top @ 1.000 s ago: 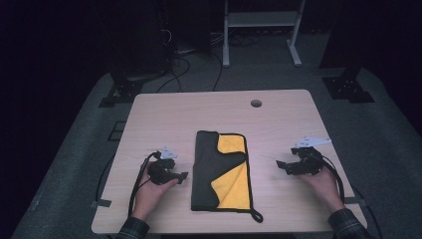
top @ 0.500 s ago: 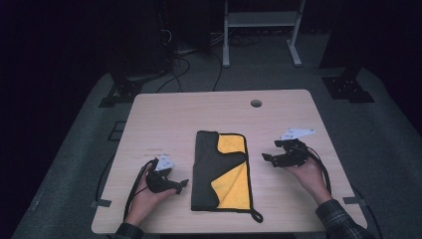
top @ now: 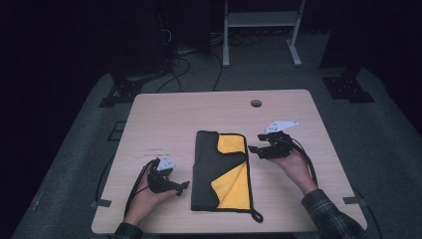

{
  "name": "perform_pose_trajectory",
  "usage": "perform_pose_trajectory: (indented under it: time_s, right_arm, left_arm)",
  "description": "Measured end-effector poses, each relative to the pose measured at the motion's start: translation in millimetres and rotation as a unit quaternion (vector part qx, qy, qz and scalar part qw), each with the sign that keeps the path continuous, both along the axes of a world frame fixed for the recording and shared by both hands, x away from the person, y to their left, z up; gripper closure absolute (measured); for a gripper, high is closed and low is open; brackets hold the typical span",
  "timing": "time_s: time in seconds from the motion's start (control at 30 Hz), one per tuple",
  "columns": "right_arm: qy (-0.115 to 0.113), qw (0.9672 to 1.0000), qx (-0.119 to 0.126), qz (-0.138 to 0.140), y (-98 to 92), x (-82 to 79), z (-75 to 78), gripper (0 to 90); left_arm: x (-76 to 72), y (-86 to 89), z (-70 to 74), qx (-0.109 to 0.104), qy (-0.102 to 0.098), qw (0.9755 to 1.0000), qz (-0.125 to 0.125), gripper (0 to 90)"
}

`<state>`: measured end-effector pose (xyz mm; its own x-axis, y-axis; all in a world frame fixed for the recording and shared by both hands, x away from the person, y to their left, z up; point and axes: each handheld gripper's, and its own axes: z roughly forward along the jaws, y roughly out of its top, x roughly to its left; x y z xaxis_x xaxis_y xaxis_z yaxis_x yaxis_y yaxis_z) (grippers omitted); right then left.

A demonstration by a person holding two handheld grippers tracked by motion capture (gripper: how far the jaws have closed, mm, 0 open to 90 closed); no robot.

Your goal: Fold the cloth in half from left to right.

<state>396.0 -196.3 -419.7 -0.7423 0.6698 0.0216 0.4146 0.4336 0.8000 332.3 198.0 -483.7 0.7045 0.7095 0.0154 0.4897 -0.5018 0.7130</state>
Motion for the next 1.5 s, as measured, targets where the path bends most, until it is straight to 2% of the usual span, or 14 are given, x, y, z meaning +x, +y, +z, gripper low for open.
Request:
perform_pose_trajectory:
  time_s: [0.1, 0.47, 0.63, 0.87, 1.2, 1.3, 1.4, 1.5]
  right_arm:
    - [0.006, 0.9999, -0.009, 0.006, 8.7, 5.6, -0.5, 37.1]
    - [0.02, 0.9988, -0.002, 0.044, 47.3, 22.0, -2.0, 46.1]
    - [0.036, 0.9974, 0.002, 0.063, 65.8, 28.1, -8.3, 51.5]
    - [0.033, 0.996, -0.014, 0.082, 89.8, 30.9, -20.2, 58.1]
    - [0.048, 0.9938, -0.034, 0.095, 109.6, 38.2, -43.5, 64.6]
    - [0.04, 0.9935, -0.055, 0.091, 114.3, 37.4, -48.4, 71.4]
    - [0.038, 0.9938, -0.061, 0.085, 115.8, 37.1, -48.9, 79.6]
    - [0.031, 0.9941, -0.065, 0.081, 115.9, 35.9, -46.5, 83.3]
  left_arm:
    - [0.1, 0.2, 0.1, 0.001, 0.0, 1.0, -0.001, 0.0]
    - [0.4, 0.2, 0.2, 0.002, -0.001, 1.0, -0.002, 0.0]
    - [0.4, 0.2, 0.2, 0.002, -0.001, 1.0, -0.001, 0.0]
    - [0.6, 0.0, 0.1, 0.001, 0.0, 1.0, -0.001, 0.0]
    - [1.0, -0.1, 0.1, 0.001, 0.0, 1.0, -0.001, 0.0]
    - [1.5, -0.2, 0.1, 0.001, 0.0, 1.0, -0.002, 0.0]
    - [1.6, -0.2, 0.1, 0.002, -0.001, 1.0, -0.002, 0.0]
    - [1.5, -0.4, 0.0, 0.001, 0.0, 1.0, -0.001, 0.0]
